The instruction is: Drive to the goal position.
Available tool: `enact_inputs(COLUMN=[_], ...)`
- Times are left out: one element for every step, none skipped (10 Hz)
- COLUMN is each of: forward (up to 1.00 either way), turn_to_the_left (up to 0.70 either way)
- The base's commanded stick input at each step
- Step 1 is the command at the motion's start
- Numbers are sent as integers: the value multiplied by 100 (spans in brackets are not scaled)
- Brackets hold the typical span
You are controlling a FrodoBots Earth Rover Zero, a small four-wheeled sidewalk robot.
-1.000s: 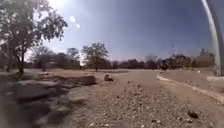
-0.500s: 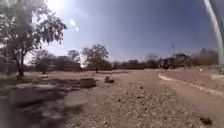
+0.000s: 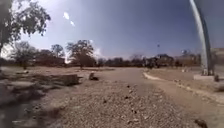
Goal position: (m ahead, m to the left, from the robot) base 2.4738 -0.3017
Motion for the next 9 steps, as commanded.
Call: enact_inputs(forward=[50, 50, 50, 50, 50, 50, 50, 50, 50], turn_to_the_left=[-50, -50, -49, -25, -1, 0, 0, 0, 0])
